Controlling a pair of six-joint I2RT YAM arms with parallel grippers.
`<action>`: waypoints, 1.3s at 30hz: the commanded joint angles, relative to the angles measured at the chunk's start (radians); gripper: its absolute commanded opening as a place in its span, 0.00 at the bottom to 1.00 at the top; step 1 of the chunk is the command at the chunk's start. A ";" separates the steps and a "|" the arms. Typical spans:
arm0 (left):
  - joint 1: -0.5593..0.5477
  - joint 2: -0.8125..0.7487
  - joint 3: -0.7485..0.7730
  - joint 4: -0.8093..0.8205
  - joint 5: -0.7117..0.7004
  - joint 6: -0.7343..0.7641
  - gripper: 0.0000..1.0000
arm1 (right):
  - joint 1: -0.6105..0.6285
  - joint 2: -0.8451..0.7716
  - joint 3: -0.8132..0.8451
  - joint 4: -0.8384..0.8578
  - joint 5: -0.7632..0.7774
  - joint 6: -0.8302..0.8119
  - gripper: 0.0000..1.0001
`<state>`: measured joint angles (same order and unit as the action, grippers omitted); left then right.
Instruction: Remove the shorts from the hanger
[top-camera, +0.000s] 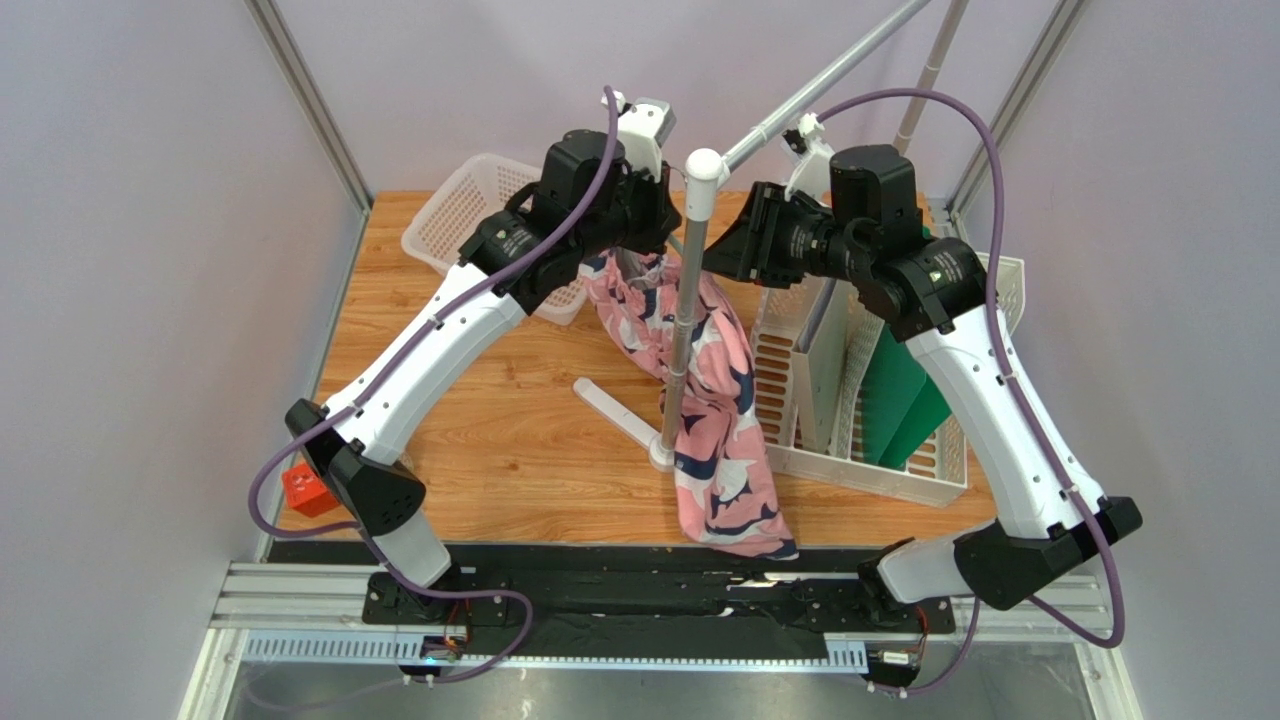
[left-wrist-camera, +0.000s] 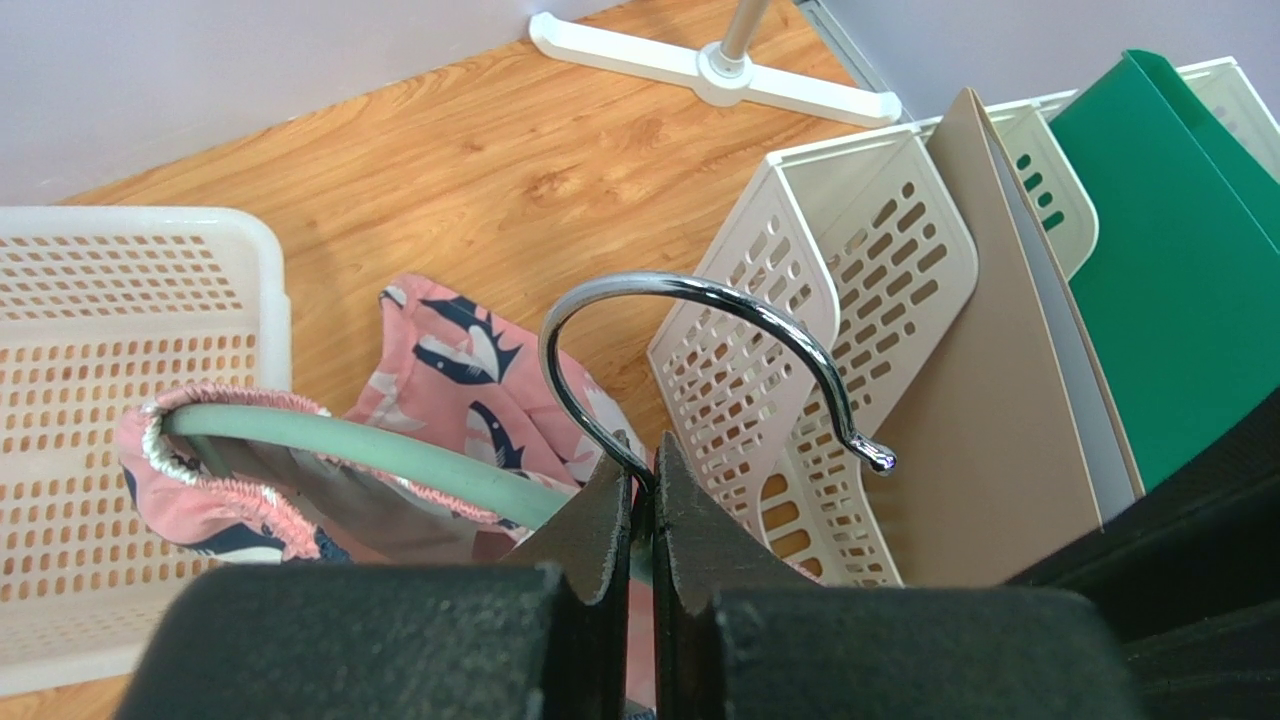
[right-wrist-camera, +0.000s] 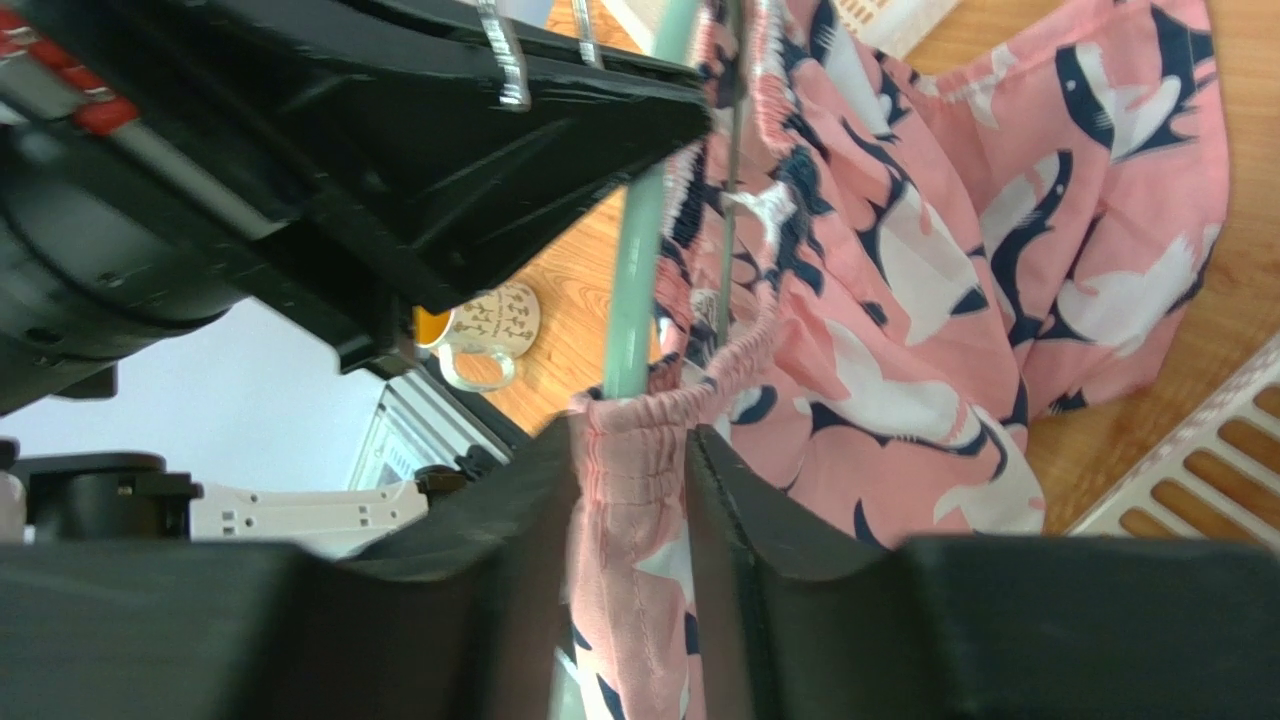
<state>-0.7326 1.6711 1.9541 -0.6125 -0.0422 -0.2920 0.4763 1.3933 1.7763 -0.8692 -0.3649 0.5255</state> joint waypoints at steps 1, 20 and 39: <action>-0.005 -0.001 0.069 0.026 0.030 0.014 0.00 | -0.004 -0.005 0.003 0.073 -0.037 0.007 0.27; -0.005 -0.007 0.080 0.017 0.034 -0.013 0.00 | -0.004 -0.022 -0.023 0.064 -0.042 -0.007 0.21; 0.034 0.082 0.226 -0.150 -0.104 -0.151 0.00 | -0.004 -0.169 -0.149 0.027 -0.060 -0.059 0.00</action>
<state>-0.7334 1.7424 2.0956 -0.7479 -0.0780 -0.3523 0.4736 1.3083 1.6829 -0.8379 -0.3927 0.5072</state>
